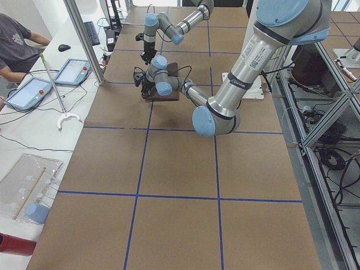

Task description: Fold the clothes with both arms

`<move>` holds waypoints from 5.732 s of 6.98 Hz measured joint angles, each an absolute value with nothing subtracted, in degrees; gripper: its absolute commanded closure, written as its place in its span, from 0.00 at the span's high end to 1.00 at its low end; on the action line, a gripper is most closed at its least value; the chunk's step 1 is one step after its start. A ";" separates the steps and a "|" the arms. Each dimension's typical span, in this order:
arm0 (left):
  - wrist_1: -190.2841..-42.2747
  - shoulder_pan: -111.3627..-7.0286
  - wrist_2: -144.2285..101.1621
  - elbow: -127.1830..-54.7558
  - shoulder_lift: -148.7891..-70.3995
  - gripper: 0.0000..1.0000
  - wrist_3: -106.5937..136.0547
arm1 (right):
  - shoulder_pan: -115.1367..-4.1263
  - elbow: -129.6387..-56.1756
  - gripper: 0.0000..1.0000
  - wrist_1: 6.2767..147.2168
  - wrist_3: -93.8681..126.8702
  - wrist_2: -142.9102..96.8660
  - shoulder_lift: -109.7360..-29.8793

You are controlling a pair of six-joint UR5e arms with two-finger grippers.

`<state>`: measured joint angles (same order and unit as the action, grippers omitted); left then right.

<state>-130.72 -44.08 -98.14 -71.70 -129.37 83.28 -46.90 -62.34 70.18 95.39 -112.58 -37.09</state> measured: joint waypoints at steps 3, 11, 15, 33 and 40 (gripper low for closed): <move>-133.47 -50.33 -105.74 -75.39 -125.03 1.00 75.42 | -52.79 -58.21 1.00 66.04 87.52 -118.24 -36.53; -105.21 -89.93 -131.84 -82.64 -103.95 1.00 -4.74 | -82.05 -97.18 1.00 98.73 18.65 -133.47 -74.71; -91.33 -92.86 -137.15 -93.09 -94.18 1.00 -8.72 | -81.91 -101.39 1.00 101.98 10.37 -134.05 -83.69; -94.54 -92.14 -132.13 -96.19 -89.76 1.00 -9.30 | -78.40 -95.50 1.00 85.38 5.55 -134.65 -92.83; -91.43 -92.09 -132.26 -96.30 -89.81 1.00 -9.40 | -78.48 -95.52 1.00 85.13 6.43 -133.85 -91.93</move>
<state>-91.43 -92.09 -132.26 -96.30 -89.81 -9.40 -78.48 -95.52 85.13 6.43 -133.85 -91.93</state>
